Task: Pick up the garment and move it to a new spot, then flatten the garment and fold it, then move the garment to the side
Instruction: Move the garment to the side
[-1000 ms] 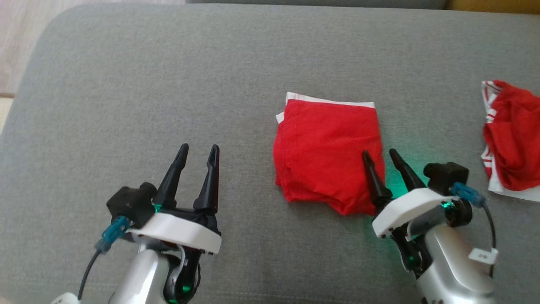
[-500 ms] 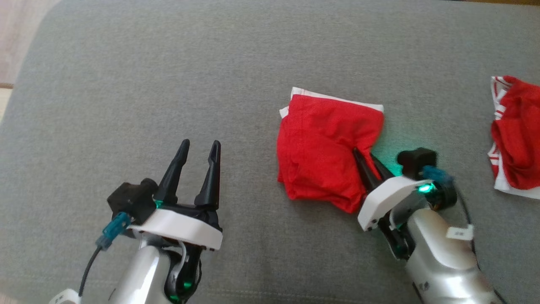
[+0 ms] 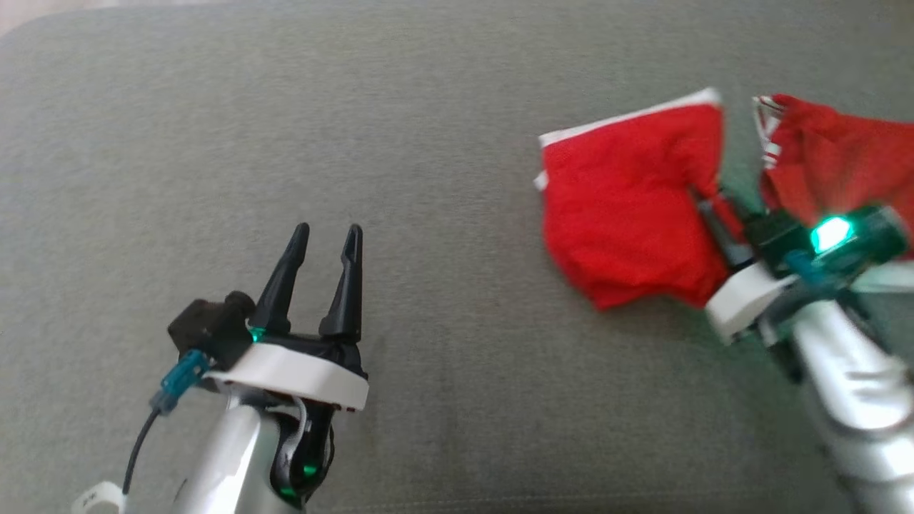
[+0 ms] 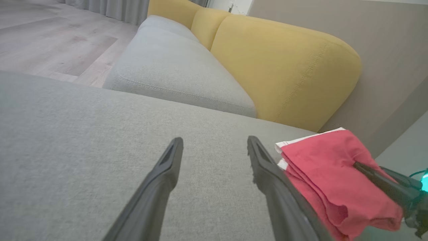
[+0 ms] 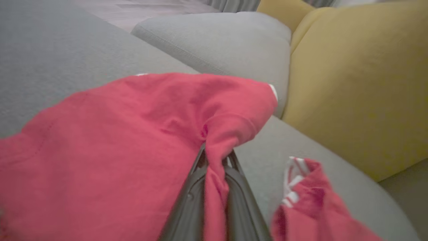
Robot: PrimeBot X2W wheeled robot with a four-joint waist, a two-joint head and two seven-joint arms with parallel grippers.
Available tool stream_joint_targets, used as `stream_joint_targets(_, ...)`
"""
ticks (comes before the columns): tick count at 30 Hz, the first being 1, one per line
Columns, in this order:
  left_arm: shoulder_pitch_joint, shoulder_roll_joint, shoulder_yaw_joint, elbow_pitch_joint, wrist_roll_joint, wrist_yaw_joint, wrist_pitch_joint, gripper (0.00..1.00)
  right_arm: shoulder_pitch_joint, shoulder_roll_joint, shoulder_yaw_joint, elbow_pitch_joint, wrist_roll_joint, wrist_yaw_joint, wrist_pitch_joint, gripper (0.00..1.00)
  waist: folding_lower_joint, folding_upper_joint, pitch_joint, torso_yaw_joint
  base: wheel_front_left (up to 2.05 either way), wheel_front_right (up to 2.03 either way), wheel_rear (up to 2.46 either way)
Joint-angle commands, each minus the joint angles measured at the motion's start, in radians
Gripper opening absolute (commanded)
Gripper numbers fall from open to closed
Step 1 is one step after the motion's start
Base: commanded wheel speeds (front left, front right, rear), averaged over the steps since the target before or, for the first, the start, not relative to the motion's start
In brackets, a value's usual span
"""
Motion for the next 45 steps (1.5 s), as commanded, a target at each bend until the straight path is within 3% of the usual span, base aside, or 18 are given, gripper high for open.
stream_joint_targets(1, -0.045, 0.003, 0.037, -0.036, 0.010, -0.005, -0.012, 1.00, -0.028, -0.047, 0.015, -0.065, 0.007, -0.001, 0.011, 0.00, 0.0000, 0.0000, 0.009, -0.031, 0.00, 0.00, 0.00)
stream_joint_targets(10, -0.071, 0.003, 0.034, -0.033, 0.028, -0.018, -0.012, 1.00, -0.017, -0.357, 0.091, -0.245, 0.166, -0.001, 0.163, 0.00, 0.0000, 0.0000, 0.055, -0.097, 0.00, 0.00, 0.00)
stream_joint_targets(11, -0.071, 0.003, 0.034, -0.033, 0.028, -0.018, -0.012, 1.00, -0.017, -0.357, 0.091, -0.245, 0.166, -0.001, 0.163, 0.00, 0.0000, 0.0000, 0.055, -0.097, 0.00, 0.00, 0.00)
stream_joint_targets(15, -0.094, 0.003, 0.032, -0.035, 0.029, -0.023, -0.012, 1.00, -0.014, -0.476, 0.111, -0.271, 0.256, -0.001, 0.222, 0.00, 0.0000, 0.0000, 0.081, -0.107, 0.00, 0.00, 0.00)
stream_joint_targets(18, -0.110, 0.003, 0.030, -0.034, 0.026, -0.026, -0.012, 1.00, -0.014, -0.527, 0.100, -0.258, 0.298, -0.001, 0.266, 0.00, 0.0000, 0.0000, 0.098, -0.106, 0.00, 0.00, 0.00)
stream_joint_targets(25, -0.128, 0.003, 0.022, -0.030, 0.018, -0.030, -0.012, 1.00, -0.008, -0.541, -0.007, -0.202, 0.283, -0.001, 0.334, 0.00, 0.0000, 0.0000, 0.129, -0.093, 0.00, 0.00, 0.00)
stream_joint_targets(37, -0.151, 0.003, 0.029, -0.026, 0.024, -0.038, -0.012, 1.00, 0.013, -0.470, -0.146, -0.193, 0.259, -0.001, 0.395, 0.00, 0.0000, 0.0000, 0.170, -0.081, 0.00, 0.00, 0.00)
stream_joint_targets(38, -0.153, 0.003, 0.030, -0.025, 0.024, -0.039, -0.012, 1.00, 0.014, -0.460, -0.160, -0.190, 0.269, -0.001, 0.402, 0.33, 0.0000, 0.0000, 0.170, -0.081, 0.00, 0.00, 0.00)
stream_joint_targets(39, -0.154, 0.003, 0.031, -0.023, 0.024, -0.039, -0.012, 1.00, 0.015, -0.454, -0.170, -0.189, 0.271, -0.001, 0.405, 0.99, 0.0000, 0.0000, 0.170, -0.081, 0.00, 0.00, 0.00)
stream_joint_targets(45, -0.151, 0.003, 0.037, -0.010, 0.024, -0.040, -0.012, 1.00, 0.009, -0.426, -0.214, -0.208, 0.246, -0.001, 0.395, 1.00, 0.0000, 0.0000, 0.153, -0.086, 0.00, 0.00, 0.00)
